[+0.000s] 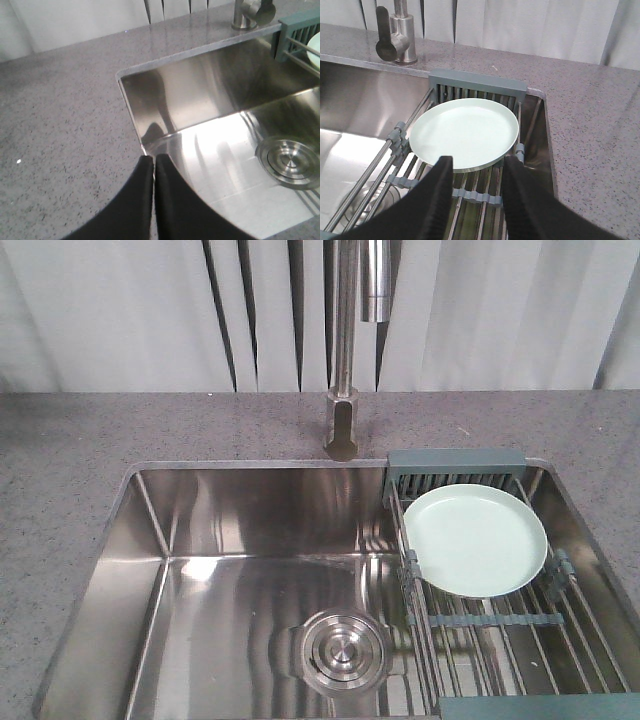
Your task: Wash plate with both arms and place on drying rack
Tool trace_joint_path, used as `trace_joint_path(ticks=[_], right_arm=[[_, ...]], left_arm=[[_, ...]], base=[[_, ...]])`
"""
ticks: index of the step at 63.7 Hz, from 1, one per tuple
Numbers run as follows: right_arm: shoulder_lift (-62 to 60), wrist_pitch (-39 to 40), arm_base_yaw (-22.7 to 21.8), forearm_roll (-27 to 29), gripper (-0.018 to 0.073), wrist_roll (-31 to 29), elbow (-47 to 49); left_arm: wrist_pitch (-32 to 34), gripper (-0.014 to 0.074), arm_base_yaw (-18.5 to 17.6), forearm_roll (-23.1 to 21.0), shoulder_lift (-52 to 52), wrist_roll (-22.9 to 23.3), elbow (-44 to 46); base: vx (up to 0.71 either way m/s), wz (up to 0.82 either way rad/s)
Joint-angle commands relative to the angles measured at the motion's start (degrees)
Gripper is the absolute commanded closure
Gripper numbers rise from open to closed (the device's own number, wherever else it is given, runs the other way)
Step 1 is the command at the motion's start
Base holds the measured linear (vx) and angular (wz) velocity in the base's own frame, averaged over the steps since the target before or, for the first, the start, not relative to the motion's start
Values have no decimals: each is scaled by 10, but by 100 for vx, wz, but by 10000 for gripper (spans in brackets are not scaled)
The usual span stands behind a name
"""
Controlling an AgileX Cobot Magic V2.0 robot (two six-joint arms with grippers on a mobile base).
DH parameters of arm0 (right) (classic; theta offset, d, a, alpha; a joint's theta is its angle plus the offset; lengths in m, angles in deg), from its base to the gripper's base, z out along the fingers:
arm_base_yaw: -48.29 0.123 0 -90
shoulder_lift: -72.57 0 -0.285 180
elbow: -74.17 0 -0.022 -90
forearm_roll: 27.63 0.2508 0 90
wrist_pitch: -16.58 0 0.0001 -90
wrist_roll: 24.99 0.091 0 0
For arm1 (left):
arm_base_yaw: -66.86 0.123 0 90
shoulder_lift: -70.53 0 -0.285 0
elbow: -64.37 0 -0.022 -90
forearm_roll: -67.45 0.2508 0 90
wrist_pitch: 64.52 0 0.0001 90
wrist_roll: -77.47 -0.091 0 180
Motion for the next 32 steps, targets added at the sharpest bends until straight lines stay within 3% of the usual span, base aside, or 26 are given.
trace_joint_path(ticks=[1, 10, 32], right_arm=[[5, 43, -4, -1, 304, -5, 14], [5, 43, -4, -1, 304, -5, 14], [5, 44, -4, -1, 304, -5, 14]], left_arm=[[77, 601, -2, 5, -5, 7, 11], [121, 601, -2, 5, -5, 7, -12], [118, 601, -2, 3, -5, 7, -16]], base=[[0, 0], [0, 0], [0, 0]])
